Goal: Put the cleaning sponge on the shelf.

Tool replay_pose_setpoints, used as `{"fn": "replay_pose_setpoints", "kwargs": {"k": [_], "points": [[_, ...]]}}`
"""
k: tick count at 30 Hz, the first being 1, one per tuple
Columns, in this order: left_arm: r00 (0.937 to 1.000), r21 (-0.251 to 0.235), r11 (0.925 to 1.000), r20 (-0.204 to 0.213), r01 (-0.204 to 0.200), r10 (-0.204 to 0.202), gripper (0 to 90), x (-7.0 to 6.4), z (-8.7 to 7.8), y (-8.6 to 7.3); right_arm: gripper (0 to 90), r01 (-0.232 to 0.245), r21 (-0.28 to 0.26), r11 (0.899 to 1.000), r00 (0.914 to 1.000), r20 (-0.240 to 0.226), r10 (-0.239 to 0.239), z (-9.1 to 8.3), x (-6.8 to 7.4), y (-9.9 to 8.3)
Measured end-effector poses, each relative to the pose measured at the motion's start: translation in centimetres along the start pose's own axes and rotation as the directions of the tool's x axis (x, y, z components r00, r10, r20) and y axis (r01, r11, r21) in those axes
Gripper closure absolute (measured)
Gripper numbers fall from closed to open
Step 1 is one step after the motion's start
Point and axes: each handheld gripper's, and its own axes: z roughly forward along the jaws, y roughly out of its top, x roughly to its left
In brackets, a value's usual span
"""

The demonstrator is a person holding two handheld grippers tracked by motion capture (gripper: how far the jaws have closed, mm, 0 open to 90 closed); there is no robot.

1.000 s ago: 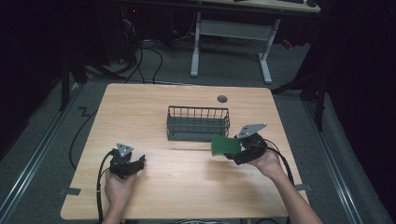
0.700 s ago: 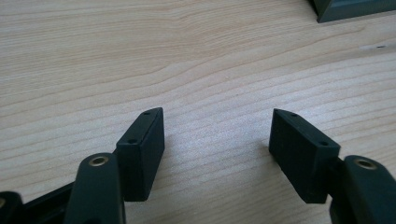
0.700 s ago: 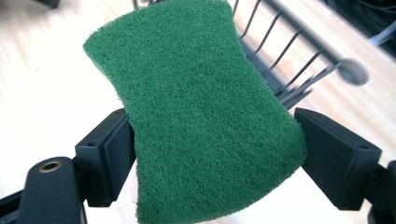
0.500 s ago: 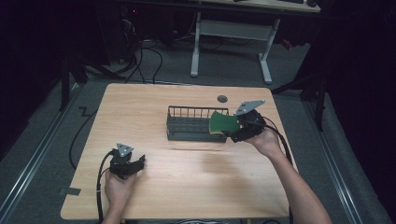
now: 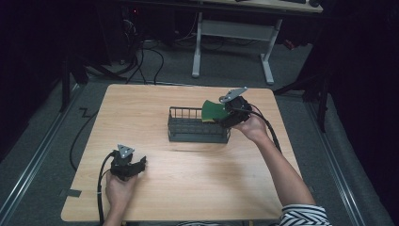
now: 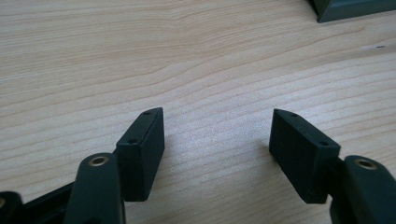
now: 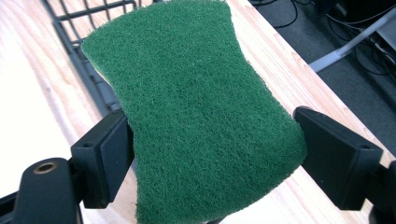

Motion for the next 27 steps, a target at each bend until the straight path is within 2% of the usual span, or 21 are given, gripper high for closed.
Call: {"fn": "replay_pose_setpoints", "kwargs": {"k": [8, 15, 19, 23, 24, 27], "points": [[1.0, 0.0, 1.0, 0.001, -0.001, 0.001, 36.0, 0.0, 0.0, 0.0, 15.6, 0.01, 0.024, 1.0, 0.9999, 0.009, -0.01, 1.5, -0.4, 0.0], [1.0, 0.001, 1.0, 0.002, -0.002, 0.002, 36.0, 0.0, 0.0, 0.0, 13.3, 0.033, 0.051, 0.998, 0.9994, -0.011, -0.032, 2.5, -0.6, -0.3], [1.0, 0.0, 1.0, 0.002, -0.003, 0.003, 36.1, 0.0, 0.0, 0.0, 9.8, 0.023, 0.073, 0.997, 0.999, -0.04, -0.02, 2.9, -0.8, -0.6], [1.0, 0.0, 1.0, 0.002, -0.003, 0.003, 36.1, 0.0, 0.0, 0.0, 7.4, 0.015, 0.081, 0.997, 0.9991, -0.042, -0.012, 3.1, -1.0, -0.8], [1.0, 0.0, 1.0, 0.002, -0.004, 0.004, 36.2, 0.0, 0.0, 0.0, 6.6, -0.001, 0.086, 0.996, 0.9991, -0.041, 0.005, 3.2, -1.0, -0.8], [1.0, 0.0, 1.0, 0.002, -0.004, 0.004, 36.2, 0.0, 0.0, 0.0, 6.8, 0.004, 0.077, 0.997, 0.9989, -0.046, -0.001, 3.1, -1.1, -0.8]]}}
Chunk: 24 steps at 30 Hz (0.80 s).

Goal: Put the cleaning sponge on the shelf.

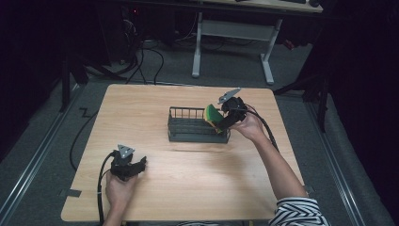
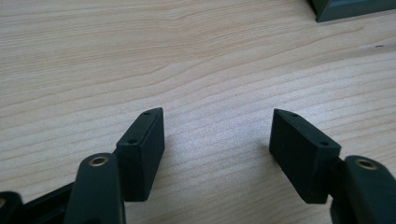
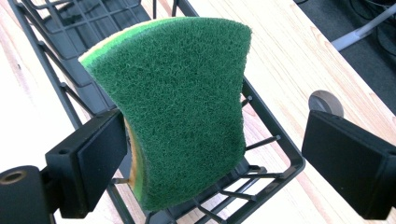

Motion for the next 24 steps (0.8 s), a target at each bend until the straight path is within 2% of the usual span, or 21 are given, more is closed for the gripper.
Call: {"fn": "replay_pose_setpoints", "kwargs": {"k": [3, 4, 5, 6, 7, 9, 13, 16, 17, 21, 24], "points": [[1.0, 0.0, 1.0, 0.0, 0.0, 0.0, 36.3, 0.0, 0.0, 0.0, 11.6, -0.009, -0.017, 1.0, 1.0, -0.001, 0.008, -0.3, 0.1, 0.0], [1.0, 0.0, 1.0, 0.0, 0.0, 0.0, 36.3, 0.0, 0.0, 0.0, 15.4, 0.001, -0.031, 1.0, 1.0, 0.001, -0.001, -0.4, 0.1, -0.1], [1.0, 0.0, 1.0, 0.001, 0.0, 0.0, 36.3, 0.0, 0.0, 0.0, 23.2, 0.008, -0.065, 0.998, 1.0, 0.003, -0.008, -0.7, 0.5, -0.1], [1.0, 0.0, 1.0, 0.0, 0.0, 0.0, 36.3, 0.0, 0.0, 0.0, 23.2, 0.008, -0.065, 0.998, 1.0, 0.003, -0.008, -0.7, 0.5, -0.1], [1.0, 0.0, 1.0, 0.001, 0.0, 0.0, 36.3, 0.0, 0.0, 0.0, 27.5, 0.005, -0.07, 0.998, 1.0, 0.0, -0.006, -0.7, 0.6, -0.2], [1.0, 0.0, 1.0, 0.001, 0.0, 0.0, 36.3, 0.0, 0.0, 0.0, 35.5, 0.031, -0.078, 0.996, 0.9994, -0.011, -0.032, -0.7, 1.1, -0.1], [1.0, 0.0, 1.0, 0.001, 0.0, 0.0, 36.3, 0.0, 0.0, 0.0, 35.7, 0.041, -0.079, 0.996, 0.9988, -0.024, -0.043, -0.8, 1.4, 0.0], [1.0, 0.0, 1.0, 0.001, 0.0, 0.0, 36.4, 0.0, 0.0, 0.0, 32.2, 0.028, -0.093, 0.995, 0.9989, -0.034, -0.032, -1.2, 1.4, 0.1], [1.0, 0.0, 1.0, 0.001, 0.0, 0.0, 36.4, 0.0, 0.0, 0.0, 33.2, 0.012, -0.114, 0.993, 0.9992, -0.037, -0.016, -1.6, 1.3, 0.0], [1.0, 0.0, 1.0, 0.001, -0.001, 0.001, 36.5, 0.0, 0.0, 0.0, 39.3, -0.01, -0.14, 0.99, 0.9993, -0.037, 0.004, -2.1, 1.1, -0.3], [1.0, 0.0, 1.0, 0.001, -0.001, 0.001, 36.4, 0.0, 0.0, 0.0, 42.8, -0.039, -0.131, 0.991, 0.9991, -0.024, 0.036, -2.3, 1.0, -0.8]]}}
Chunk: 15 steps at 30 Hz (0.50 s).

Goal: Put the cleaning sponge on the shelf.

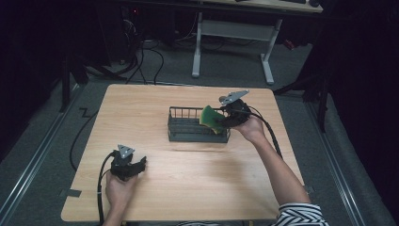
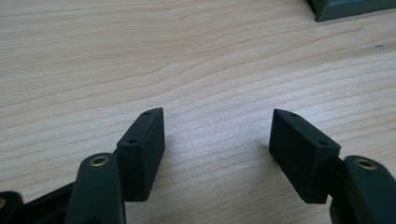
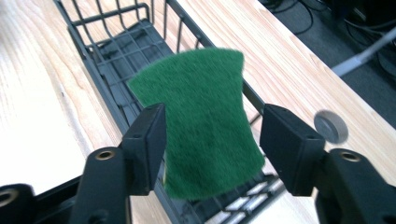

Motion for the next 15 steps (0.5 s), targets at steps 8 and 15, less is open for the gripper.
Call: {"fn": "replay_pose_setpoints", "kwargs": {"k": [8, 15], "points": [[1.0, -0.001, 1.0, -0.001, 0.0, 0.0, 36.4, 0.0, 0.0, 0.0, 44.2, -0.186, -0.111, 0.976, 0.9775, 0.079, 0.195, -4.6, 0.4, -4.4], [1.0, 0.001, 1.0, 0.001, 0.0, 0.0, 36.3, 0.0, 0.0, 0.0, 44.7, -0.356, -0.108, 0.928, 0.9211, 0.126, 0.368, -6.6, 2.7, -13.0]]}}
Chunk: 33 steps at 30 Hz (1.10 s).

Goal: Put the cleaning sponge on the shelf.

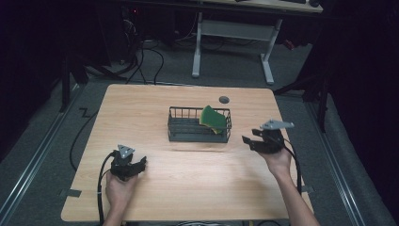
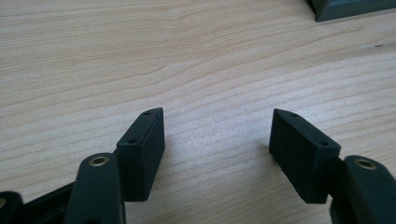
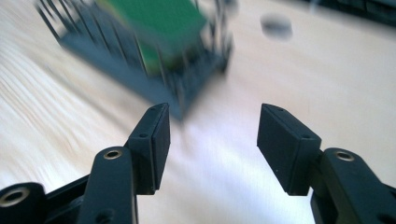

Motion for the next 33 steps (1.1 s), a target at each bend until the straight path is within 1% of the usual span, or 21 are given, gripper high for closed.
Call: {"fn": "replay_pose_setpoints", "kwargs": {"k": [1, 2, 4, 5, 6, 7, 8, 9, 10, 11, 13, 16, 18, 22, 24, 33], "points": [[1.0, 0.0, 1.0, 0.0, 0.0, 0.0, 36.2, 0.0, 0.0, 0.0, 44.7, -0.03, 0.013, 0.999, 0.9995, 0.012, 0.03, 0.1, -0.3, -1.3], [1.0, 0.0, 1.0, 0.001, 0.0, 0.0, 36.1, 0.0, 0.0, 0.0, 44.6, -0.054, 0.014, 0.998, 0.9981, 0.03, 0.054, 0.1, -0.5, -2.6], [1.0, -0.001, 1.0, 0.0, 0.0, 0.0, 36.1, 0.0, 0.0, 0.0, 44.4, -0.102, 0.021, 0.995, 0.9929, 0.064, 0.101, 0.3, -1.0, -4.6], [1.0, 0.0, 1.0, 0.001, 0.0, 0.0, 36.1, 0.0, 0.0, 0.0, 44.6, -0.123, 0.027, 0.992, 0.9864, 0.113, 0.119, 0.6, -1.1, -6.2], [1.0, -0.001, 1.0, 0.0, 0.0, 0.0, 36.1, 0.0, 0.0, 0.0, 44.6, -0.138, 0.028, 0.99, 0.9836, 0.121, 0.134, 0.7, -1.3, -6.7], [1.0, -0.001, 1.0, 0.0, 0.0, 0.0, 36.1, 0.0, 0.0, 0.0, 44.6, -0.138, 0.028, 0.99, 0.9836, 0.121, 0.134, 0.7, -1.3, -6.7], [1.0, -0.001, 1.0, -0.001, 0.0, 0.0, 36.1, 0.0, 0.0, 0.0, 44.6, -0.154, 0.027, 0.988, 0.9801, 0.131, 0.15, 0.7, -1.4, -7.2], [1.0, 0.0, 1.0, 0.0, 0.0, 0.0, 36.1, 0.0, 0.0, 0.0, 44.6, -0.168, 0.012, 0.986, 0.9767, 0.138, 0.164, 0.6, -1.5, -7.6], [1.0, 0.0, 1.0, 0.0, 0.0, 0.0, 36.0, 0.0, 0.0, 0.0, 44.1, -0.192, -0.002, 0.981, 0.9711, 0.144, 0.19, 0.4, -1.6, -8.1], [1.0, -0.001, 1.0, -0.001, 0.0, 0.0, 36.0, 0.0, 0.0, 0.0, 44.1, -0.192, -0.002, 0.981, 0.9711, 0.144, 0.19, 0.4, -1.6, -8.1], [1.0, -0.001, 1.0, -0.001, 0.0, 0.0, 36.0, 0.0, 0.0, 0.0, 43.6, -0.199, -0.003, 0.98, 0.9679, 0.155, 0.197, 0.3, -1.7, -8.6], [1.0, -0.001, 1.0, -0.002, 0.0, 0.0, 36.0, 0.0, 0.0, 0.0, 41.9, -0.205, 0.02, 0.979, 0.9649, 0.171, 0.199, 0.4, -1.8, -9.2], [1.0, -0.001, 1.0, -0.002, 0.002, -0.002, 36.0, 0.0, 0.0, 0.0, 41.7, -0.201, 0.011, 0.979, 0.9638, 0.181, 0.196, 0.2, -1.6, -9.4], [1.0, 0.0, 1.0, -0.003, 0.002, -0.002, 35.9, 0.0, 0.0, 0.0, 37.3, -0.174, 0.037, 0.984, 0.9685, 0.188, 0.164, 0.3, -1.3, -9.4], [1.0, 0.0, 1.0, -0.003, 0.002, -0.002, 35.9, 0.0, 0.0, 0.0, 35.3, -0.138, 0.052, 0.989, 0.9721, 0.198, 0.125, 0.4, -0.9, -9.3], [1.0, 0.0, 1.0, -0.003, 0.002, -0.002, 34.9, 0.0, 0.0, 0.0, 32.9, -0.138, 0.054, 0.989, 0.9726, 0.196, 0.125, 0.4, -0.7, -9.4]]}}
